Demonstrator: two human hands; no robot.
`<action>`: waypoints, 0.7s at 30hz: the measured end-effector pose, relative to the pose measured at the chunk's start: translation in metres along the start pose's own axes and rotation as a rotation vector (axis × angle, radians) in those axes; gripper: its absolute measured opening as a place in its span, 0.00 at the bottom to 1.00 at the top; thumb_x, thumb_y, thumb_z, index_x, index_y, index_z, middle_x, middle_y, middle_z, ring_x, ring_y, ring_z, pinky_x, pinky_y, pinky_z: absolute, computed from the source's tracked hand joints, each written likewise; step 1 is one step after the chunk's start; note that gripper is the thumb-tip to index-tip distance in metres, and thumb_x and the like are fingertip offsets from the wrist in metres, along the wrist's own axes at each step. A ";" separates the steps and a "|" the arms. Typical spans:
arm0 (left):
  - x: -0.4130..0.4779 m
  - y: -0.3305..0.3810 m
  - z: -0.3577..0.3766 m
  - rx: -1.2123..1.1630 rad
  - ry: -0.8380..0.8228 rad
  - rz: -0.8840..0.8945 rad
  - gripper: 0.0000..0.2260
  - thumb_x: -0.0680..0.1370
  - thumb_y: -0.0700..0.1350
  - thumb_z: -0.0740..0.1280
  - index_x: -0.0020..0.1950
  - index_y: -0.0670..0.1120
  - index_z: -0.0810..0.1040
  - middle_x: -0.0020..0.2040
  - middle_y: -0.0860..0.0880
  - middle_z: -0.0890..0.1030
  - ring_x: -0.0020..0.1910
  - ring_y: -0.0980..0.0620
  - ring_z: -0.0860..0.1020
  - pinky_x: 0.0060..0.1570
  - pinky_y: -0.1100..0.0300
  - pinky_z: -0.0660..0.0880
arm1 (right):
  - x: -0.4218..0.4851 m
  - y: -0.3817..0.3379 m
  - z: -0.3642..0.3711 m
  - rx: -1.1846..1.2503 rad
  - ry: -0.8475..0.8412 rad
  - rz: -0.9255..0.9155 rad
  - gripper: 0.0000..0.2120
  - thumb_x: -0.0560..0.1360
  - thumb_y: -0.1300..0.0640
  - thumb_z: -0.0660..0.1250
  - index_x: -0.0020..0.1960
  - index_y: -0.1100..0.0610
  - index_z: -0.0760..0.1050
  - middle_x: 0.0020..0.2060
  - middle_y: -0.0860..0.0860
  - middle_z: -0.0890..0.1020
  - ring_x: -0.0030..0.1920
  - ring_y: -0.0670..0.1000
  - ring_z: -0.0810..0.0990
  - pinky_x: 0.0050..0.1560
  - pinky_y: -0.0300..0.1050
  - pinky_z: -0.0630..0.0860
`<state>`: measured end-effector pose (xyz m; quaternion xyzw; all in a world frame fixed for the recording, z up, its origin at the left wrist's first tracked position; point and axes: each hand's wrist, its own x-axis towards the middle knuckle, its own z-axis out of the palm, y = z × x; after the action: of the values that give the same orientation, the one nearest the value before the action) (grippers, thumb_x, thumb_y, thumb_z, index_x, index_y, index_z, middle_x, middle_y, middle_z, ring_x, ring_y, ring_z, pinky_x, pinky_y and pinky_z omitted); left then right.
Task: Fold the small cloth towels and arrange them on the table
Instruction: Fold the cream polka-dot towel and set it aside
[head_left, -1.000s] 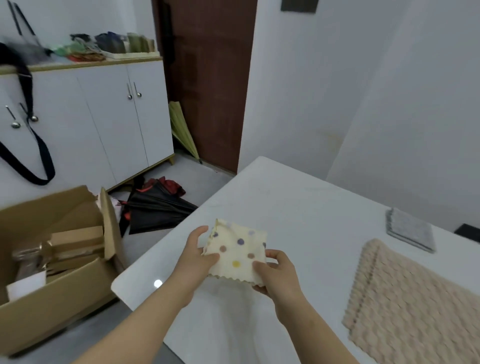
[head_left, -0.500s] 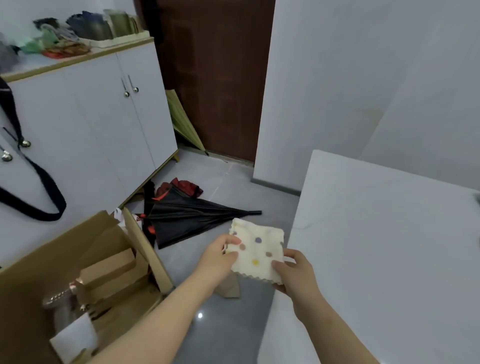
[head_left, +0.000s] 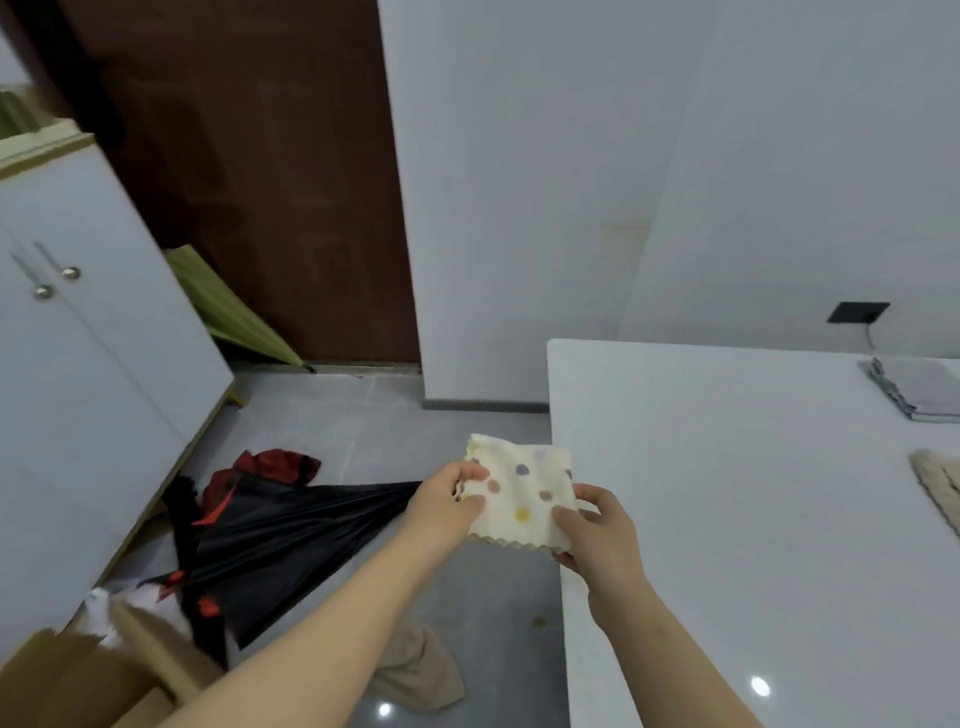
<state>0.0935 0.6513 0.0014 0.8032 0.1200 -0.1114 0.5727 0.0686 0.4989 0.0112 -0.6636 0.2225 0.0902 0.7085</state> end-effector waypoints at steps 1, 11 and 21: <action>0.013 0.007 0.006 -0.003 -0.034 0.002 0.11 0.77 0.36 0.60 0.57 0.49 0.74 0.61 0.53 0.71 0.58 0.54 0.72 0.48 0.64 0.70 | 0.008 -0.005 -0.005 0.008 0.024 0.000 0.10 0.74 0.68 0.59 0.50 0.56 0.71 0.43 0.54 0.80 0.39 0.50 0.79 0.35 0.40 0.74; 0.139 0.064 0.084 0.051 -0.362 0.067 0.10 0.76 0.38 0.62 0.49 0.54 0.74 0.58 0.51 0.74 0.54 0.52 0.74 0.48 0.61 0.72 | 0.108 -0.035 -0.061 -0.016 0.383 -0.020 0.13 0.74 0.65 0.60 0.56 0.57 0.73 0.40 0.55 0.79 0.30 0.48 0.71 0.29 0.37 0.65; 0.257 0.106 0.164 0.129 -0.584 0.019 0.12 0.75 0.34 0.62 0.50 0.51 0.74 0.49 0.50 0.73 0.50 0.51 0.74 0.50 0.58 0.73 | 0.219 -0.071 -0.103 0.087 0.674 0.022 0.16 0.74 0.66 0.58 0.60 0.57 0.70 0.50 0.56 0.79 0.41 0.51 0.77 0.35 0.40 0.72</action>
<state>0.3638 0.4794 -0.0377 0.7730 -0.0649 -0.3399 0.5317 0.2723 0.3538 -0.0227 -0.6230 0.4549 -0.1365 0.6215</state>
